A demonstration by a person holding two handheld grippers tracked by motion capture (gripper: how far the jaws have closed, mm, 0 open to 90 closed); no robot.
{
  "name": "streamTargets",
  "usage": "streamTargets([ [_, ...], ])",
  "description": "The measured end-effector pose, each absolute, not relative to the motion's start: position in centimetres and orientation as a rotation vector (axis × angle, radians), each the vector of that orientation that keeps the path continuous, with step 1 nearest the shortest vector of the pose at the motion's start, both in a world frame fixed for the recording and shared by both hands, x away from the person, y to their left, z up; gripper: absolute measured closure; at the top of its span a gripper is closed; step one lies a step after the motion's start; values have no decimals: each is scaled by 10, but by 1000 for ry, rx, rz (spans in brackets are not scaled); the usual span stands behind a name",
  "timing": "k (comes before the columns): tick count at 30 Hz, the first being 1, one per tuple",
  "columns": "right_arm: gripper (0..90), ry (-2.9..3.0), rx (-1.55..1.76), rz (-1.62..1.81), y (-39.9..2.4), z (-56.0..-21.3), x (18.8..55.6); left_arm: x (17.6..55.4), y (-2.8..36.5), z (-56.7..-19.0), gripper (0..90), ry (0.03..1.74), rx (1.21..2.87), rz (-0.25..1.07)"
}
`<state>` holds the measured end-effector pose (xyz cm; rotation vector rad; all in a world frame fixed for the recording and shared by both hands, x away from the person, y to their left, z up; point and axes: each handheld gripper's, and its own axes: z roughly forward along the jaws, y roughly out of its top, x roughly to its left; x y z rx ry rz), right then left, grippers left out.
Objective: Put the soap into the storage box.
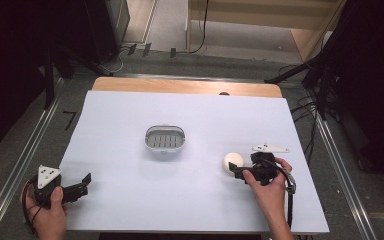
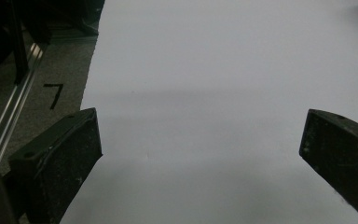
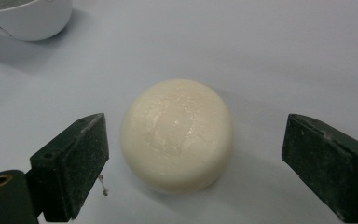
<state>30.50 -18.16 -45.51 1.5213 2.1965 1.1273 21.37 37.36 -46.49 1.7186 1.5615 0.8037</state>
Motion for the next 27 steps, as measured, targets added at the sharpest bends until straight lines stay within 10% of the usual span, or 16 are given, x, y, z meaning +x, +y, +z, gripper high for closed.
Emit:
streamTargets([
  [27,215,2212,1529,962,-152,-468,308,214,374,-465,0,1565,1709,792],
])
